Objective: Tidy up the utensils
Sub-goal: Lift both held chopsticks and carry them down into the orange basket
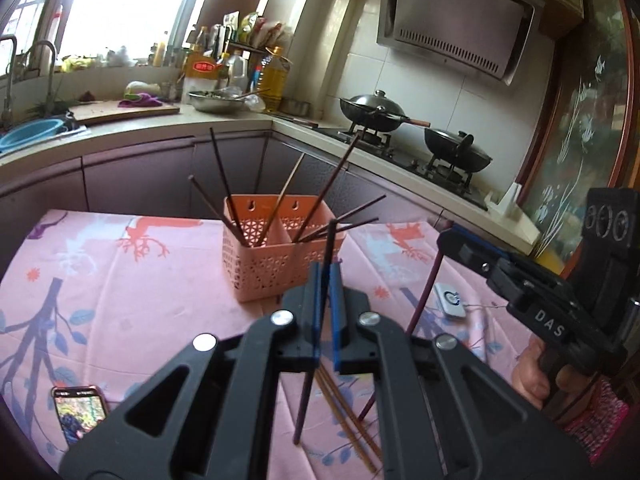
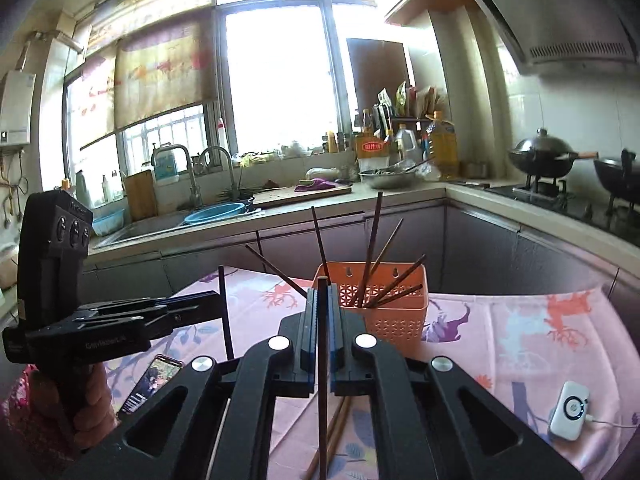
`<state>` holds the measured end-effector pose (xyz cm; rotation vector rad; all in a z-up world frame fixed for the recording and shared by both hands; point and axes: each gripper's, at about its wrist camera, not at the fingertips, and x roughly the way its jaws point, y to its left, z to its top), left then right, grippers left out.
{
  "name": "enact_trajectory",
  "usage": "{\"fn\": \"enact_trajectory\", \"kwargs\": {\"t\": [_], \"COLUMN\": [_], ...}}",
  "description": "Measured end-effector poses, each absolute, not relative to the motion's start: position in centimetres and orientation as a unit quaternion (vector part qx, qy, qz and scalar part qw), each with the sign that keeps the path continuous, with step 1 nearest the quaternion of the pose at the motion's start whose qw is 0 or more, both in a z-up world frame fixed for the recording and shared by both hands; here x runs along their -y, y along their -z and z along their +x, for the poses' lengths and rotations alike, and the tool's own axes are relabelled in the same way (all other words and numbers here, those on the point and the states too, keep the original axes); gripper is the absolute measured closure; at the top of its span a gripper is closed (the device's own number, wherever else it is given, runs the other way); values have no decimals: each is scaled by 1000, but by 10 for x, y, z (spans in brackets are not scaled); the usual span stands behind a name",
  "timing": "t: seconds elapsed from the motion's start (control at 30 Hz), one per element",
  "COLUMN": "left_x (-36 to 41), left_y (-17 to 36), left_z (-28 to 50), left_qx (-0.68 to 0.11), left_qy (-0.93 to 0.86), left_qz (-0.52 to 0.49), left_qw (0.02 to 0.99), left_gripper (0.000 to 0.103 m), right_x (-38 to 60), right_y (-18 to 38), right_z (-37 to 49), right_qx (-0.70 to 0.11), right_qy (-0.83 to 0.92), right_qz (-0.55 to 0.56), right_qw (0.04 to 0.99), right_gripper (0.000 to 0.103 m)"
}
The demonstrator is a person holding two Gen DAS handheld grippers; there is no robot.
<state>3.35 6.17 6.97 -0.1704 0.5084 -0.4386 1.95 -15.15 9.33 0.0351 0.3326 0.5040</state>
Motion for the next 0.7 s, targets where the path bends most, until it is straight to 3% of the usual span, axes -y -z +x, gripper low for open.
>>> {"fn": "enact_trajectory", "kwargs": {"t": [0.13, 0.37, 0.47, 0.7], "left_x": [-58, -66, -67, -67], "left_y": [-65, -127, -140, -57], "left_z": [45, 67, 91, 102], "left_qx": [-276, -214, -243, -354], "left_qy": [217, 214, 203, 172], "left_qz": [-95, -109, -109, -107], "left_qw": [932, 947, 942, 913], "left_gripper": [100, 100, 100, 96], "right_x": [148, 138, 139, 170], "right_y": [-96, -146, -166, -167], "right_z": [27, 57, 73, 65], "right_qx": [-172, -129, -112, -86], "right_qy": [-249, -255, -256, -250], "right_qz": [20, 37, 56, 88], "right_qw": [953, 957, 959, 960], "right_gripper": [103, 103, 103, 103]}}
